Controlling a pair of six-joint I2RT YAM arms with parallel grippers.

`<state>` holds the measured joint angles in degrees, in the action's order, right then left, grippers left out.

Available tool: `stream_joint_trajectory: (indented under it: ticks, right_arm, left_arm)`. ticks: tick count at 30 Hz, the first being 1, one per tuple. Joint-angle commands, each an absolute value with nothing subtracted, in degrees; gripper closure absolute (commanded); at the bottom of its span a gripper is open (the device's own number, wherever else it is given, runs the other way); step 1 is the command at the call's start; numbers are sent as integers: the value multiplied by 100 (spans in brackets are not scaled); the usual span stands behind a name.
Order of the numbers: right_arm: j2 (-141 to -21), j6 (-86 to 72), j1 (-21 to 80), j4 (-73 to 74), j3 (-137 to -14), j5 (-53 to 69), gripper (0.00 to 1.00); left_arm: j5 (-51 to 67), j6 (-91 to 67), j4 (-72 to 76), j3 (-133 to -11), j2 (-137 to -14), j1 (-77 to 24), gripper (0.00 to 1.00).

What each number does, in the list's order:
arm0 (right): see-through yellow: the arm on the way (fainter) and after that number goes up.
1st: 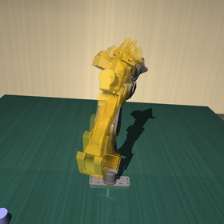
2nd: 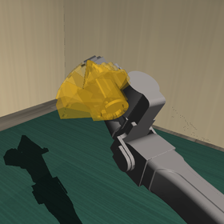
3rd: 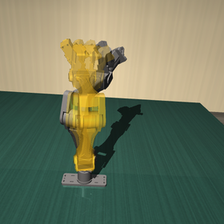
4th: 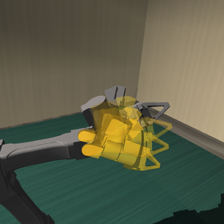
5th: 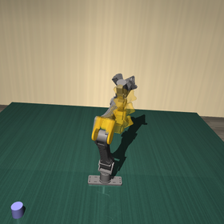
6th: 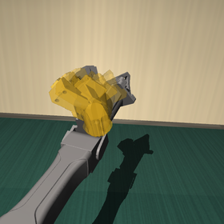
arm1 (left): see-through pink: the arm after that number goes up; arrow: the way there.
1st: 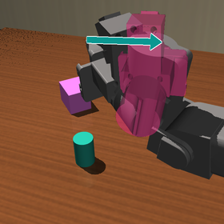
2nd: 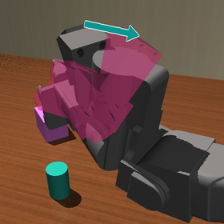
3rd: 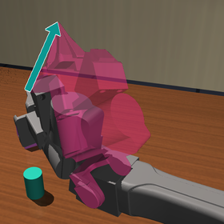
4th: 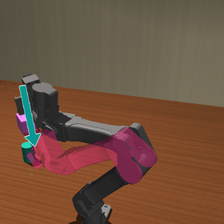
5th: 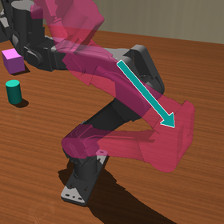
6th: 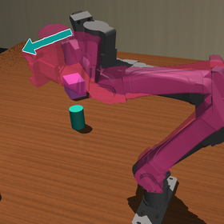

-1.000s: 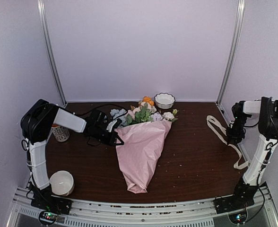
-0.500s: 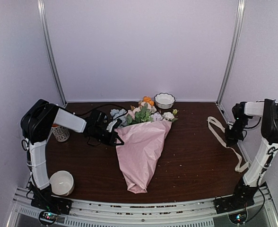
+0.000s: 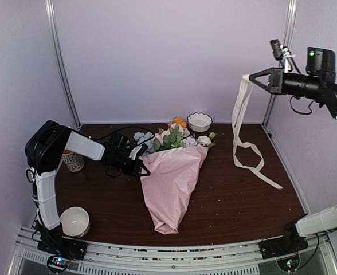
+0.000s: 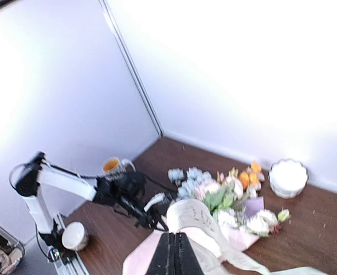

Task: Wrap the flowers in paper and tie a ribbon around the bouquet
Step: Place the ribbon at the center of the board, then pick up the ribbon from the center of the board.

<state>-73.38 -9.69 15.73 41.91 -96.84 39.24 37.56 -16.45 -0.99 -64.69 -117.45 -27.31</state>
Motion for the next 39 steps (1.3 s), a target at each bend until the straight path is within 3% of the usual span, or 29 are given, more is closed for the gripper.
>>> stream_joint_trajectory:
  ticks: [1,9,16,17,19,20,24,28,32,35,39]
  right_arm:
    - [-6347,-2059,1490,2383,-9065,3872,100]
    - [-5962,-2039,1353,2877,-8624,1658,100]
    - [-6357,-1818,68,4053,-8001,-514,100]
    - [-6400,-1717,-109,4062,-7773,-829,93]
    - [-6515,-1547,-433,3964,-7319,-1390,64]
    - [-6616,-1492,-547,3946,-7164,-1502,55]
    - [-7150,-1409,-420,4308,-7185,-1019,47]
    - [-7630,-1033,640,4250,-7077,-525,47]
    - [-8498,-463,2014,3886,-7054,936,50]
    - [-9414,-465,2520,3870,-7394,1341,57]
    - [-10328,-556,2946,3747,-7738,1699,57]
  left_arm:
    - [3580,-1628,-294,-6519,-11867,-2739,100]
    - [3551,-1563,-377,-6543,-11855,-2744,100]
    - [3535,-1521,-411,-6557,-11840,-2742,100]
    - [3534,-1521,-413,-6549,-11827,-2743,100]
    - [3529,-1533,-400,-6563,-11817,-2752,100]
    - [3527,-1522,-396,-6568,-11820,-2763,100]
    - [3502,-1501,-437,-6571,-11798,-2776,100]
    - [3463,-1494,-439,-6538,-11789,-2787,100]
    - [3448,-1494,-461,-6556,-11801,-2789,100]
    - [3438,-1469,-491,-6574,-11805,-2796,100]
    - [3432,-1475,-518,-6588,-11828,-2797,100]
